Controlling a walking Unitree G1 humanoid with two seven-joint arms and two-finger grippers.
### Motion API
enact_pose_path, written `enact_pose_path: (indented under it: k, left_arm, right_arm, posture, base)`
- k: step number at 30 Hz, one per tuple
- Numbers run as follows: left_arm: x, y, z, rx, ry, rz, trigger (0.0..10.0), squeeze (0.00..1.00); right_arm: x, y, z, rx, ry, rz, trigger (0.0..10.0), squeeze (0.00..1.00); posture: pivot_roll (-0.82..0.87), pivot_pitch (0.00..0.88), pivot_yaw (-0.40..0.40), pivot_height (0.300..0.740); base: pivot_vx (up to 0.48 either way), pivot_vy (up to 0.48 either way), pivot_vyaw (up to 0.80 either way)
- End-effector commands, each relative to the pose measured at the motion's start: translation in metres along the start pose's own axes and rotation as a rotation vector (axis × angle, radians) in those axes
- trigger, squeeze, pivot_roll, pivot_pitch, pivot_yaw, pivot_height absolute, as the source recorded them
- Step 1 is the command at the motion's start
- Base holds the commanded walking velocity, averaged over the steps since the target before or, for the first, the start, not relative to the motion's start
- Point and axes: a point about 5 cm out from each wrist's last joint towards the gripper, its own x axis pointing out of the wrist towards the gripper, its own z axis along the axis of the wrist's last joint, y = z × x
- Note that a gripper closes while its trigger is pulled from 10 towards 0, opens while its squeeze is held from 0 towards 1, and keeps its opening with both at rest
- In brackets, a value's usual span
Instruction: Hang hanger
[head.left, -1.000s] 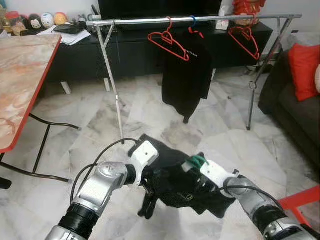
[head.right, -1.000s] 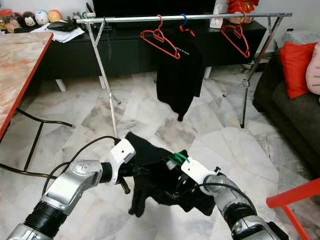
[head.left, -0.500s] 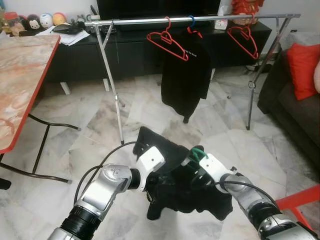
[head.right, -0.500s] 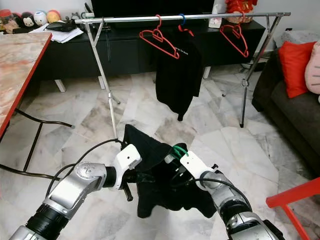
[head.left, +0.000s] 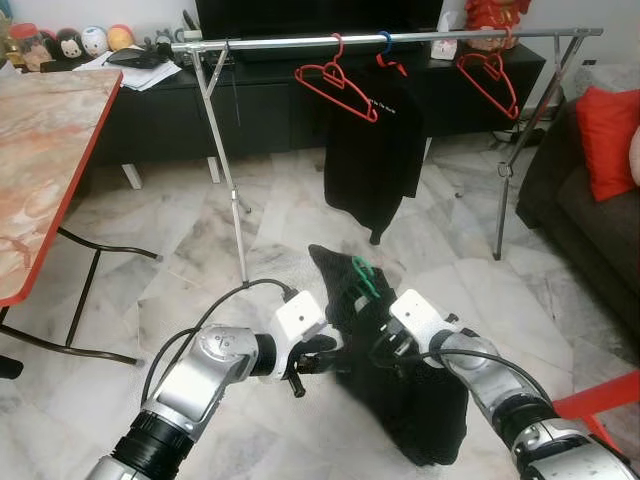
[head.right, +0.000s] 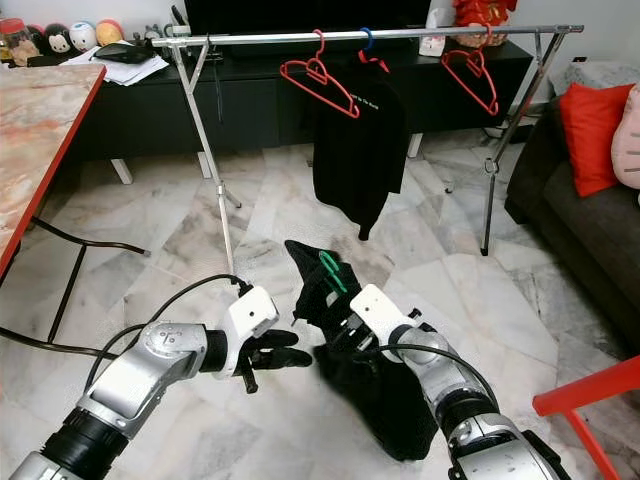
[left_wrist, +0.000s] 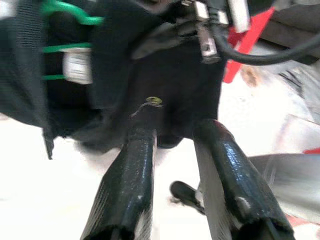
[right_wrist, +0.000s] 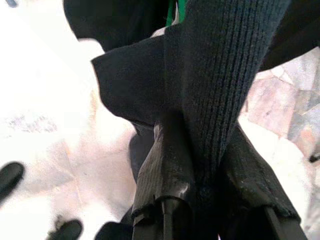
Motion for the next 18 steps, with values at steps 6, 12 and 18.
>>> enact_pose_path:
  k: [6, 12, 18]
  left_arm:
    - [-0.009, 0.012, -0.006, -0.005, -0.001, 0.086, 10.0, 1.0]
    - [-0.029, 0.037, 0.005, 0.044, -0.075, 0.207, 10.0, 1.0]
    - [-0.033, 0.035, 0.002, 0.109, -0.06, 0.137, 10.0, 1.0]
  right_arm:
    - [-0.008, -0.003, -0.01, -0.071, -0.016, 0.026, 0.0, 0.0]
    - [-0.026, -0.009, -0.016, -0.242, -0.108, 0.153, 0.0, 0.0]
    - [-0.039, -0.008, -0.014, -0.308, -0.21, 0.271, 0.0, 0.0]
  posture:
    - [-0.16, 0.045, -0.011, 0.74]
    - [-0.16, 0.033, -0.011, 0.74]
    - [-0.17, 0.025, -0.007, 0.74]
  base:
    - [0.0, 0.0, 0.0]
    - [0.0, 0.0, 0.0]
    - [0.0, 0.0, 0.0]
